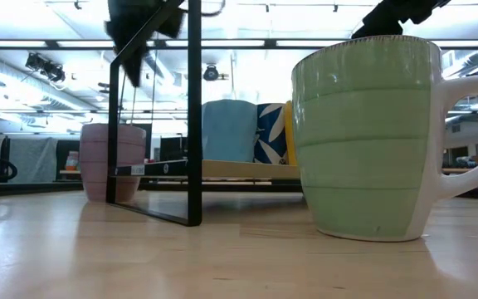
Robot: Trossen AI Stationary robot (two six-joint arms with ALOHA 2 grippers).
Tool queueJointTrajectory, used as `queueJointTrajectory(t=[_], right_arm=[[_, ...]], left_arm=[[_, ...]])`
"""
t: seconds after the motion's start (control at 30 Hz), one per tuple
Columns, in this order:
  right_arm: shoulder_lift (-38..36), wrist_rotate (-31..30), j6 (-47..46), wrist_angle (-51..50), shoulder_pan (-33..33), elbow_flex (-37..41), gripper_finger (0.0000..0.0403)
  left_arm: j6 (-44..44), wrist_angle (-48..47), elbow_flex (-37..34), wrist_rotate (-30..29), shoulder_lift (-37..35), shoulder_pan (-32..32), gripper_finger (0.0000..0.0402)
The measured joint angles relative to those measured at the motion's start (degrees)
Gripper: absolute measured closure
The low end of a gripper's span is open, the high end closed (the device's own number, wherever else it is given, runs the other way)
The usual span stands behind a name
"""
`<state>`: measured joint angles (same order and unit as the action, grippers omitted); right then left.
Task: Place coffee mugs
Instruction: Put the white-green mug on the shelf
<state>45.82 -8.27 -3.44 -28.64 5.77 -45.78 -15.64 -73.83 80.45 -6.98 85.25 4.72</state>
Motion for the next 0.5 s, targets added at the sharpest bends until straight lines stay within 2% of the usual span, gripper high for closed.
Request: queueJointTrajectory(t=[0.17, 0.3, 0.5], right_arm=[[-0.02, 0.02, 0.05, 0.05, 0.02, 0.0, 0.0187], [0.0, 0.02, 0.23, 0.0, 0.0, 0.0, 0.0187], [0.0, 0.05, 0.53, 0.65, -0.01, 0.0, 0.0187]], left_arm=[[-1.98, -2.31, -4.05, 0.22, -7.55, 0.52, 0.0283], [-3.22, -1.7, -10.61, 1.23, -12.45, -1.63, 0.0283], [-10.17, 3.63, -20.37, 0.96, -14.63, -3.15, 0.0283]])
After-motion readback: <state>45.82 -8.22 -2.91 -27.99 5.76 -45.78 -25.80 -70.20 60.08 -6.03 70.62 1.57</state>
